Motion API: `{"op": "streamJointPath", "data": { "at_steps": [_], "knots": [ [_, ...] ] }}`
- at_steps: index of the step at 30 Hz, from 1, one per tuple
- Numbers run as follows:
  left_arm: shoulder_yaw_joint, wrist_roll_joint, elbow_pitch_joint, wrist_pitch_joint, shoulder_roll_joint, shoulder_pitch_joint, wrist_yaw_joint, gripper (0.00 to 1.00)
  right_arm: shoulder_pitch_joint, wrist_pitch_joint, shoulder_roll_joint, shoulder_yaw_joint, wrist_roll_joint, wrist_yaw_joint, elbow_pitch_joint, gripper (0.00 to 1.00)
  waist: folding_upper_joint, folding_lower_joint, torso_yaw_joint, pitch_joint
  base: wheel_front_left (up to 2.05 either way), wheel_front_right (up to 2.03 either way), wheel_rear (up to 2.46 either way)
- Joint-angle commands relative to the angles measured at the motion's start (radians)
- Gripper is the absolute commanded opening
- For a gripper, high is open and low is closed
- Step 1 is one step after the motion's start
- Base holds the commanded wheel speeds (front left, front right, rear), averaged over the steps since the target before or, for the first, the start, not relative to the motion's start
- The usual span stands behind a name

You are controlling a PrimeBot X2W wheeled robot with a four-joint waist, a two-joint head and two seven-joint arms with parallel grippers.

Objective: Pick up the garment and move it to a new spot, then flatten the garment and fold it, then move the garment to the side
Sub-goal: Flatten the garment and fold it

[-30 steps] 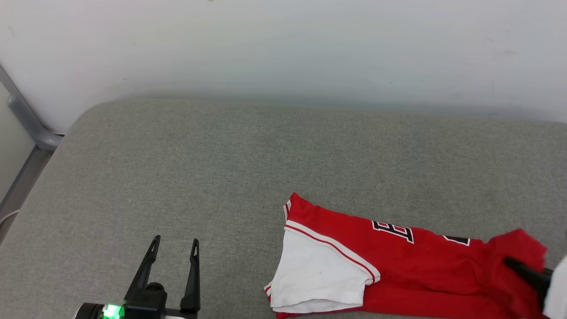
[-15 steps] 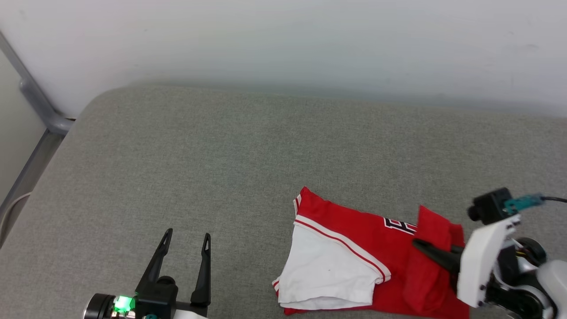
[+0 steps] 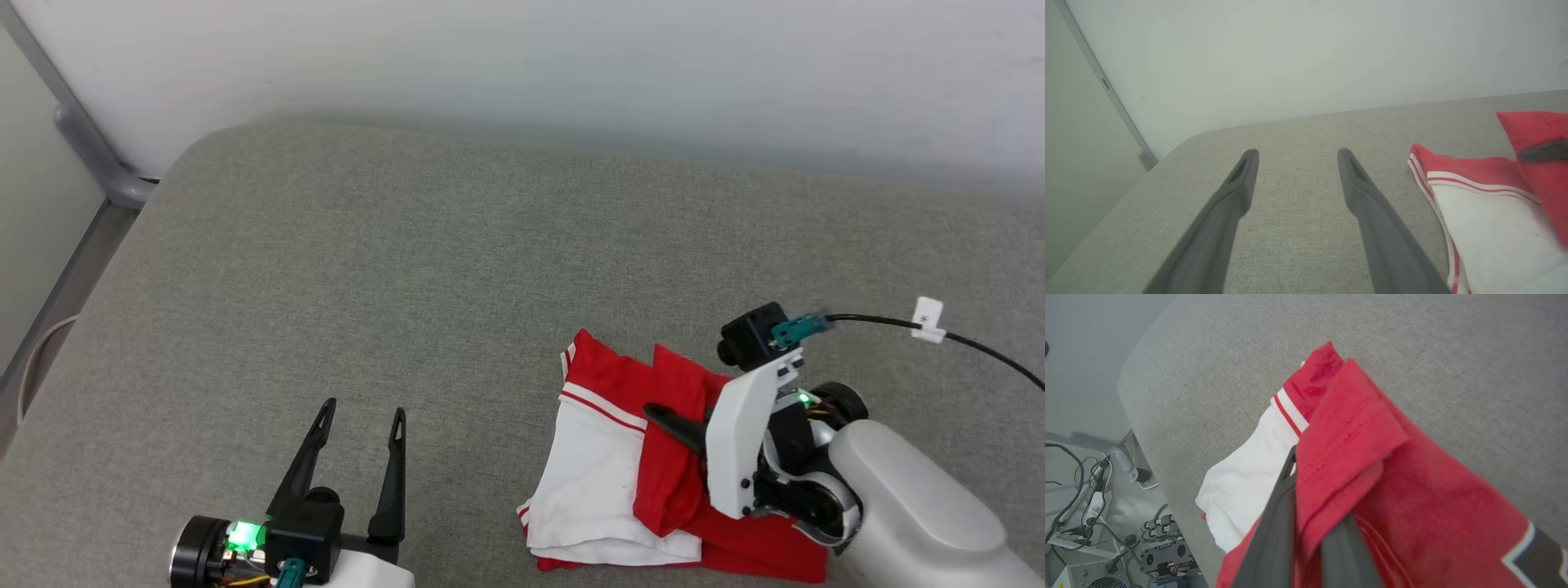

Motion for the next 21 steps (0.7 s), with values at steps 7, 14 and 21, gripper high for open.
{"op": "streamJointPath", "data": {
  "at_steps": [7, 14, 21],
  "knots": [
    [-0.009, 0.006, 0.008, -0.002, -0.01, -0.03, -0.002, 1.0, -0.067, -0.062, 0.073, 0.087, -0.044, -0.001, 0.171, 0.0, 0.0, -0.0001, 0.016, 0.025, 0.0, 0.0, 0.0],
    [-0.003, -0.001, 0.019, -0.002, -0.013, -0.022, -0.001, 1.0, -0.077, -0.152, 0.096, 0.167, -0.082, -0.001, 0.248, 0.09, 0.0, -0.0001, 0.007, 0.017, 0.0, 0.0, 0.0],
    [0.005, 0.001, 0.022, -0.002, -0.002, -0.001, -0.002, 1.0, -0.081, -0.301, 0.021, 0.208, -0.148, -0.001, 0.168, 1.0, 0.0, -0.0001, -0.017, -0.024, 0.0, 0.0, 0.0]
  ]
}}
